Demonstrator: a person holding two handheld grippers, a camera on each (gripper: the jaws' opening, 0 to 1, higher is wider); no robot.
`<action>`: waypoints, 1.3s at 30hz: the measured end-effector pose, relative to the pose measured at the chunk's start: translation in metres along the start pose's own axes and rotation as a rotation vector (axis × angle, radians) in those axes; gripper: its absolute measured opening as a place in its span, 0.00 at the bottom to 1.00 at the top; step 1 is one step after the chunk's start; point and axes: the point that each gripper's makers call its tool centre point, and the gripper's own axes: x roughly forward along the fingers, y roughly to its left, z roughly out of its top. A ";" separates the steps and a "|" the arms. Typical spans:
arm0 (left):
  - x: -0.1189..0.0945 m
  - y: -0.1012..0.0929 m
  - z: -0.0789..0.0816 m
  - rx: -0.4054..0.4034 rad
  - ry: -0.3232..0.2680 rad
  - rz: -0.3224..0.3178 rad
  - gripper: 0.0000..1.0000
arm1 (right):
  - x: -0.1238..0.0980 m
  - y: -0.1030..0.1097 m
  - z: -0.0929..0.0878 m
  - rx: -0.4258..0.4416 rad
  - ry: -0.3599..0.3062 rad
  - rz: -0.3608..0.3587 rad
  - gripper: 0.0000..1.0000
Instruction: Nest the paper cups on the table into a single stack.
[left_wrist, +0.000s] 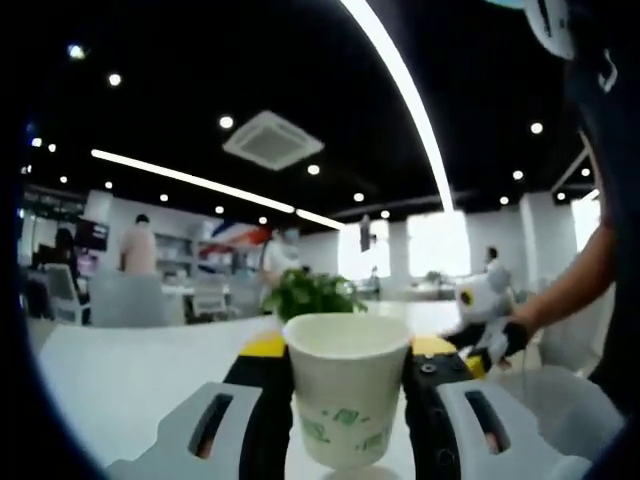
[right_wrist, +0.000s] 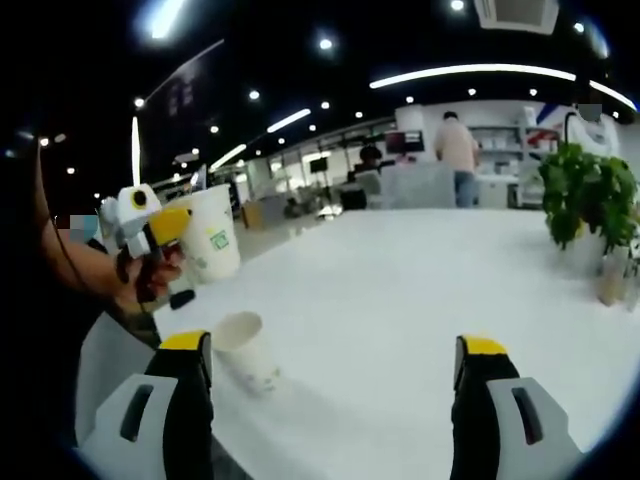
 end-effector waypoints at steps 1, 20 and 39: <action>0.000 0.000 -0.003 0.002 0.006 0.003 0.41 | 0.000 0.000 0.000 0.000 0.001 0.000 1.00; -0.007 -0.003 -0.042 -0.029 0.062 0.024 0.41 | 0.002 0.003 -0.003 0.003 0.008 0.002 1.00; -0.017 -0.008 -0.081 -0.067 0.141 0.034 0.42 | 0.002 0.006 -0.006 0.006 0.011 0.008 0.99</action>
